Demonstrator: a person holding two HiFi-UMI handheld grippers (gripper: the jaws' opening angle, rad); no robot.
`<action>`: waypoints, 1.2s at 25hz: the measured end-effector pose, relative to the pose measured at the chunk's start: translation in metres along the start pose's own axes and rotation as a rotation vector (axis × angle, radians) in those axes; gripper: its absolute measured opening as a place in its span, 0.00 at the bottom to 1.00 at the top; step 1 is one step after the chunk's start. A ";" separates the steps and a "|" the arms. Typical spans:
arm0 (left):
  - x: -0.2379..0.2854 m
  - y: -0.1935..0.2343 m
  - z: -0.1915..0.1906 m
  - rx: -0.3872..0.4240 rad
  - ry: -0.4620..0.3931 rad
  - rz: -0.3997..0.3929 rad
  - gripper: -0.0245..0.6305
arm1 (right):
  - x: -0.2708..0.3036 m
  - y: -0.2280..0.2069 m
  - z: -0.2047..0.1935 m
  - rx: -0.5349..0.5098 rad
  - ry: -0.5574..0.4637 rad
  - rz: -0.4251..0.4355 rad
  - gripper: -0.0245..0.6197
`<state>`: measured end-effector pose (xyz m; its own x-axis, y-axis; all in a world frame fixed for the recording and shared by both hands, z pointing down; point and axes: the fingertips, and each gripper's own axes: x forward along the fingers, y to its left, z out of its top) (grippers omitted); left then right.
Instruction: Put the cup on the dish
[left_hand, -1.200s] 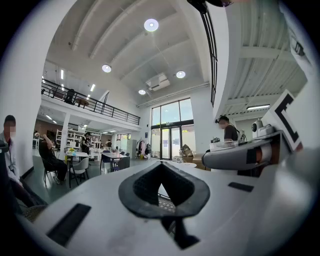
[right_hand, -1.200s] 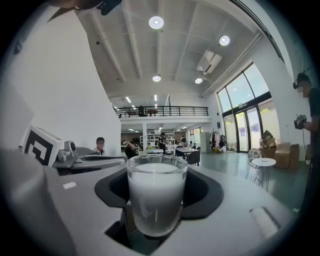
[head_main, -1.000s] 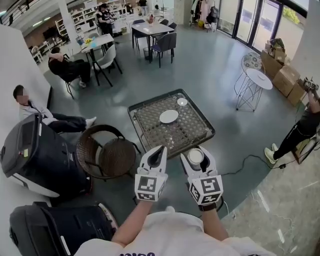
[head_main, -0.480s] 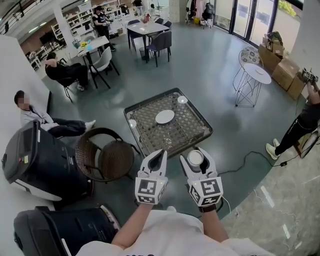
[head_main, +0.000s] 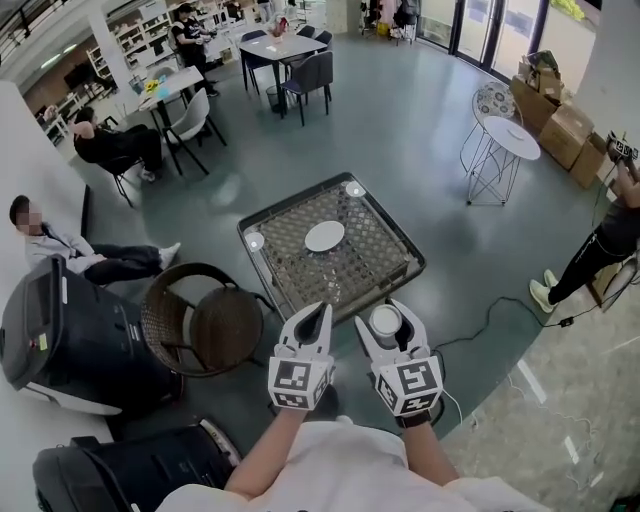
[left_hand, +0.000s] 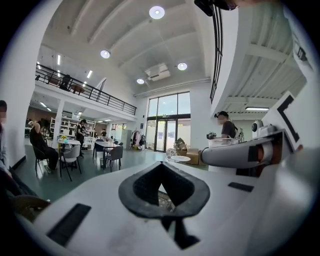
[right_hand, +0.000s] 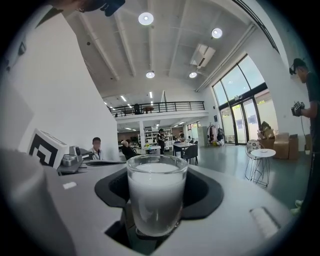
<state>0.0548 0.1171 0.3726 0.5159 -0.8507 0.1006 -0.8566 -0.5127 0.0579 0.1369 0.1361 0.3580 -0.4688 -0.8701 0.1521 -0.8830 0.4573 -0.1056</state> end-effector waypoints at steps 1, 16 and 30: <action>0.009 0.007 0.001 -0.004 -0.005 -0.006 0.04 | 0.009 -0.002 0.001 -0.006 0.004 -0.005 0.43; 0.128 0.156 0.048 0.127 -0.135 0.037 0.04 | 0.191 -0.021 0.049 -0.099 -0.070 -0.013 0.43; 0.184 0.227 -0.048 0.025 -0.001 0.149 0.04 | 0.289 -0.053 -0.024 -0.078 -0.011 0.004 0.43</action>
<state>-0.0448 -0.1508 0.4519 0.3830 -0.9177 0.1054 -0.9234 -0.3834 0.0175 0.0480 -0.1357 0.4308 -0.4723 -0.8701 0.1411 -0.8804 0.4732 -0.0291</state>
